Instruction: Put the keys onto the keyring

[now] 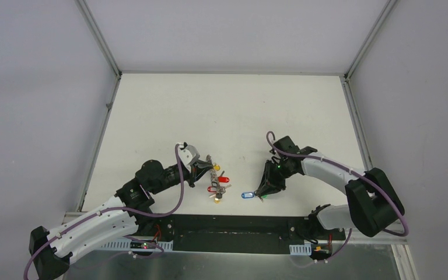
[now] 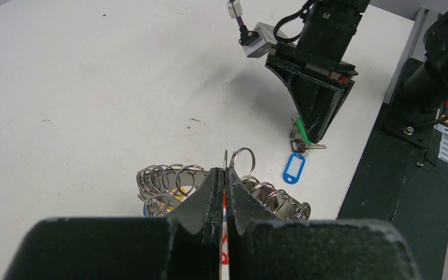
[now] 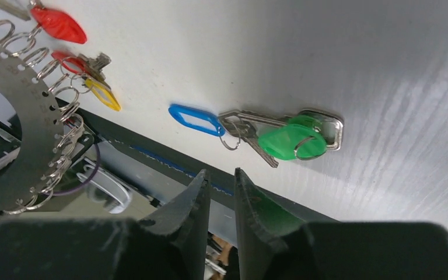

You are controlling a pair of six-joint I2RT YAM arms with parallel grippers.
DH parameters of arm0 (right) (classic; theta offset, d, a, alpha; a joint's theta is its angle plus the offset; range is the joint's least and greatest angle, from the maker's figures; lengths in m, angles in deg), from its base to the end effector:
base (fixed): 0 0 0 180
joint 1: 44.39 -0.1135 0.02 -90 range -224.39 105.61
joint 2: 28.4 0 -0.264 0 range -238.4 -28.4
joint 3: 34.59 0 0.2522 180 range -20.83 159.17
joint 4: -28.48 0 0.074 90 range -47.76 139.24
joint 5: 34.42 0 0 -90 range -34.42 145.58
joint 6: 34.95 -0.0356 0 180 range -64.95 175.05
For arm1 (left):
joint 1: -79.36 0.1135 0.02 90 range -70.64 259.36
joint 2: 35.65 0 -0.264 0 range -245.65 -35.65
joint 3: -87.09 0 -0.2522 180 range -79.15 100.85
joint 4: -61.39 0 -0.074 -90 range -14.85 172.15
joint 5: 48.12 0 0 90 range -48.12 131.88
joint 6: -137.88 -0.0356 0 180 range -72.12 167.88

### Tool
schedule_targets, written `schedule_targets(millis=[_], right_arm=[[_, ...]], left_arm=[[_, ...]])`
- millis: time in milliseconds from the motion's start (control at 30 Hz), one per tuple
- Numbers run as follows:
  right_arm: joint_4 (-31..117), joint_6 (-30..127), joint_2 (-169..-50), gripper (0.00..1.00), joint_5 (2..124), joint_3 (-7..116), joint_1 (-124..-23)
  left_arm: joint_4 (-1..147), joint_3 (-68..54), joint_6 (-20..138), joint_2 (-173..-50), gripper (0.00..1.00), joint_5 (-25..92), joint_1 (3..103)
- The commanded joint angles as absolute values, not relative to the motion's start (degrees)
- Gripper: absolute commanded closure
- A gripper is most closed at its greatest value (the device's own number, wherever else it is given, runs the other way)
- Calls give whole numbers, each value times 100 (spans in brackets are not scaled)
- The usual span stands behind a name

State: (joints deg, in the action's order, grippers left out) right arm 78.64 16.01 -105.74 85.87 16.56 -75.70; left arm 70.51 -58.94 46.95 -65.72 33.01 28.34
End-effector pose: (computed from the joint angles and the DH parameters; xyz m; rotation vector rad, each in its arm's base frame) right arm 0.1728 0.1261 0.1580 -0.1021 -2.9085 -0.8441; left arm 0.0913 -0.1215 0.2530 0.8617 1.4910 -0.7845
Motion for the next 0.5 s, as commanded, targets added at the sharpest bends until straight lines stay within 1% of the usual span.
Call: schedule_targets(millis=[0, 300, 467], right_arm=[[7380, 523, -10243, 76, 8542, 1393, -7542], [6915, 372, -10666, 78, 8453, 1220, -7542], [6894, 420, -10821, 78, 8322, 1244, -7542]], left_arm=[[6672, -5611, 4665, -6493, 100, 3389, 2820], [6672, -5647, 4700, -6459, 100, 3379, 2817], [6697, -5645, 4709, -6414, 100, 3371, 2815]])
